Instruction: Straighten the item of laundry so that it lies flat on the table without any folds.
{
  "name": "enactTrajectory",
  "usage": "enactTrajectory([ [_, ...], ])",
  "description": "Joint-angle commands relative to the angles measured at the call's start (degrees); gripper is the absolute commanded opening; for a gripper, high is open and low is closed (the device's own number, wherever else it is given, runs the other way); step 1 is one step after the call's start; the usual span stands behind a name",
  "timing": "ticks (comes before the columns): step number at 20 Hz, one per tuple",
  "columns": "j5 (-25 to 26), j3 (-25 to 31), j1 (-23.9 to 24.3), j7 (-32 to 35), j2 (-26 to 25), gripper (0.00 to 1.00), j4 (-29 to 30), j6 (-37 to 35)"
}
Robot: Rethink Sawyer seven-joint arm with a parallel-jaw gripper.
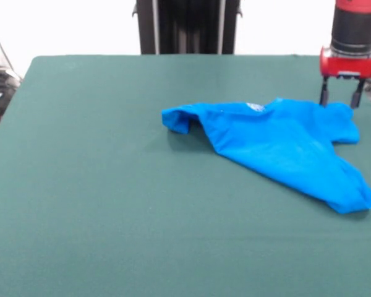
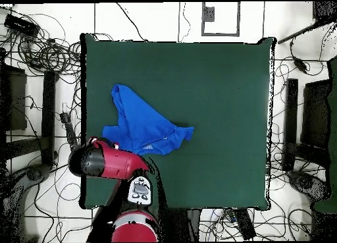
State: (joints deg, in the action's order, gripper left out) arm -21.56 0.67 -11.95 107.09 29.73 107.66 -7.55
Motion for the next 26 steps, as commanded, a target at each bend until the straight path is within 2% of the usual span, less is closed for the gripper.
enactTrajectory([
  [1,-3.12,1.34,3.67,11.37,-0.61,1.00,-3.49,-3.46],
  [7,0.24,-2.38,6.44,6.85,1.91,1.00,-6.93,-12.14],
  [11,2.19,-4.03,7.72,5.20,1.77,1.00,-8.75,-14.70],
  [16,4.05,-3.00,9.40,4.22,-1.46,1.00,-11.61,-14.02],
  [20,5.01,-1.24,10.27,4.23,-4.09,1.00,-12.04,-10.78],
  [26,7.82,-0.95,11.40,3.86,-4.46,1.00,-10.95,-9.15],
])
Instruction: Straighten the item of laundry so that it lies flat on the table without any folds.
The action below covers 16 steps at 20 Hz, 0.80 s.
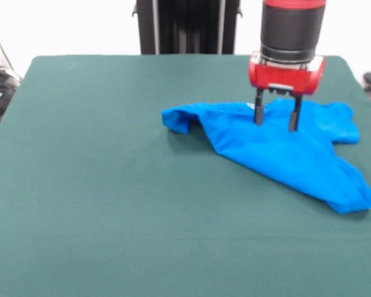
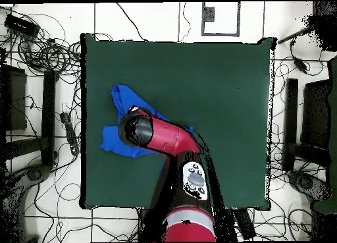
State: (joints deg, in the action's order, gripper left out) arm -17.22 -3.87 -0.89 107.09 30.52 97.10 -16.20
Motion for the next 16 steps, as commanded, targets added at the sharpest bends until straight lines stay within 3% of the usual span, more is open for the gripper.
enactTrajectory([
  [1,4.06,3.81,0.84,3.57,-4.90,1.00,0.34,-0.20],
  [9,9.32,5.66,5.05,3.03,-0.27,1.00,7.56,2.14],
  [16,13.58,8.84,9.03,3.36,-1.42,1.00,9.54,5.11],
])
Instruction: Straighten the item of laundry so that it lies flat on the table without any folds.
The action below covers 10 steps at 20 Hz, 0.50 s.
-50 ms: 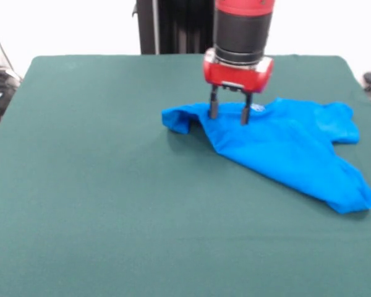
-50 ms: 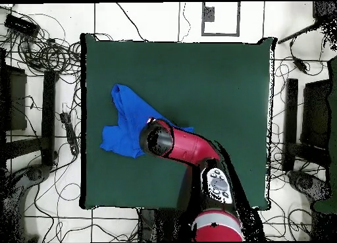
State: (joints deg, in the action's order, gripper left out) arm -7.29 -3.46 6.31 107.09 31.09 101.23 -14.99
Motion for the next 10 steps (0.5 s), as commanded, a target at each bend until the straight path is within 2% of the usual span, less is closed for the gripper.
enactTrajectory([
  [1,4.19,8.56,2.10,3.46,-2.37,1.00,5.29,4.17],
  [6,5.76,8.66,2.27,5.43,-3.93,1.00,5.31,6.51],
  [10,5.26,7.51,0.64,8.77,-3.89,1.00,6.32,7.99],
])
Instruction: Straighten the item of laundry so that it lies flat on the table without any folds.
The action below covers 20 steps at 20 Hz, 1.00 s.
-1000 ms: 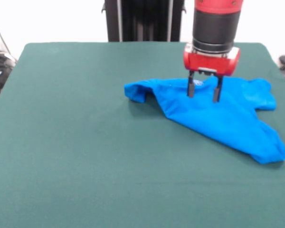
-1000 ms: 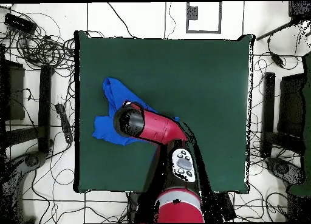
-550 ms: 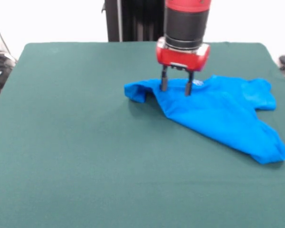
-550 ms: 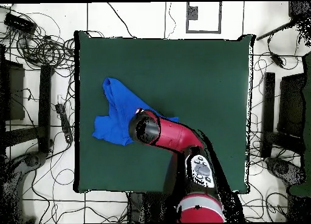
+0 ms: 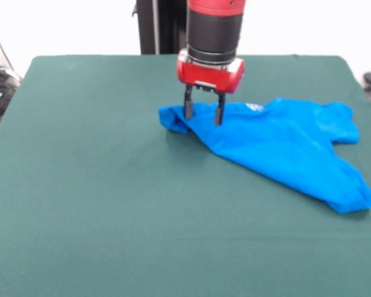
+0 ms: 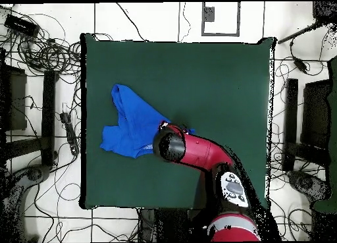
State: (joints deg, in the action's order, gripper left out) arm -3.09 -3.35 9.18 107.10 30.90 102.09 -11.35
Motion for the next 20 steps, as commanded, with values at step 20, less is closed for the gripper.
enactTrajectory([
  [20,-1.81,7.70,-5.12,11.05,-5.40,1.00,4.34,5.98],
])
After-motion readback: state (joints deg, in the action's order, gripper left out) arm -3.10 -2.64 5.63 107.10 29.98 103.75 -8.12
